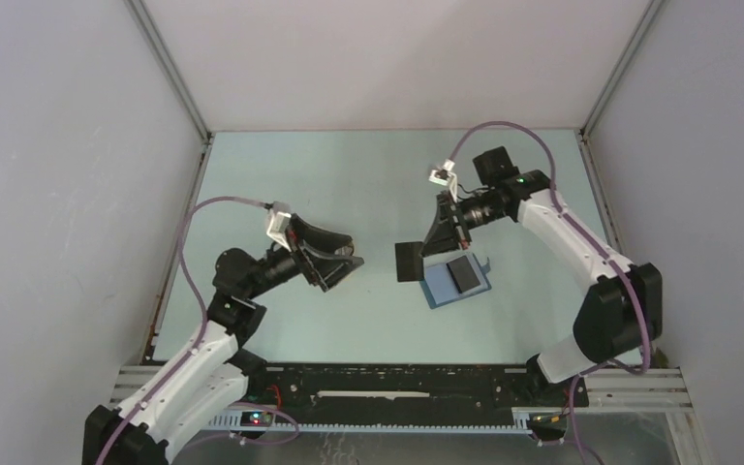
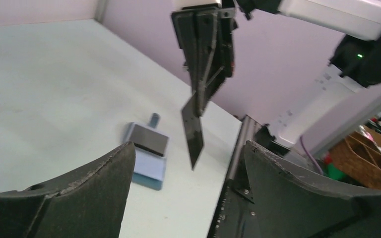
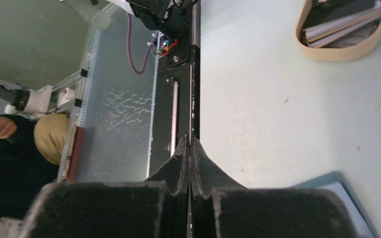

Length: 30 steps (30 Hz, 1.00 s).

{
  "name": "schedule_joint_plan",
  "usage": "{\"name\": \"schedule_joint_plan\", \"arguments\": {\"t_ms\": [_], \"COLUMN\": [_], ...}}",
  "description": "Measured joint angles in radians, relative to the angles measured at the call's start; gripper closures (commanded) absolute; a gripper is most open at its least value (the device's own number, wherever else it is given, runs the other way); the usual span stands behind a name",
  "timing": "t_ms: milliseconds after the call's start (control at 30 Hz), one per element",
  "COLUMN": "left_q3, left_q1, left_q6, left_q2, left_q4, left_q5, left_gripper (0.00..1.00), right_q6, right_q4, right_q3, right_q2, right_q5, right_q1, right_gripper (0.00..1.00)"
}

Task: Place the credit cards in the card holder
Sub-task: Pick up the credit card from the storage box.

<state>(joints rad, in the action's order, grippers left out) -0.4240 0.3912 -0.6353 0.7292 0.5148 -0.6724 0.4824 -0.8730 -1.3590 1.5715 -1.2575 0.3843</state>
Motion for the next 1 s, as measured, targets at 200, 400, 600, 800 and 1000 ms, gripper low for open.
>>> {"name": "schedule_joint_plan", "arguments": {"t_ms": [200, 400, 600, 800, 1000], "left_q3": [0.071, 0.123, 0.135, 0.135, 0.135], "left_q1": [0.202, 0.318, 0.431, 0.524, 0.567], "left_q6": [0.063, 0.132, 0.206, 0.245, 0.244], "left_q2": [-0.031, 0.045, 0.153, 0.306, 0.47], "left_q4": [0.084, 0.177, 0.219, 0.262, 0.348], "left_q5": [0.068, 0.17, 0.307, 0.41, 0.472], "left_gripper": [0.14, 0.14, 0.16, 0.22, 0.25], "right_q6": [0.2, 0.318, 0.32, 0.292, 0.27], "right_q4": [-0.135, -0.235, -0.255, -0.247, -0.238], "right_q3": [0.124, 0.143, 0.143, 0.143, 0.143], "right_q2": [-0.123, -0.107, -0.075, -0.042, -0.021], "right_q5": [0.021, 0.051, 0.104, 0.165, 0.198], "right_q1": [-0.074, -0.13, -0.19, -0.232, -0.26], "right_gripper": [1.0, 1.0, 1.0, 1.0, 1.0]}}
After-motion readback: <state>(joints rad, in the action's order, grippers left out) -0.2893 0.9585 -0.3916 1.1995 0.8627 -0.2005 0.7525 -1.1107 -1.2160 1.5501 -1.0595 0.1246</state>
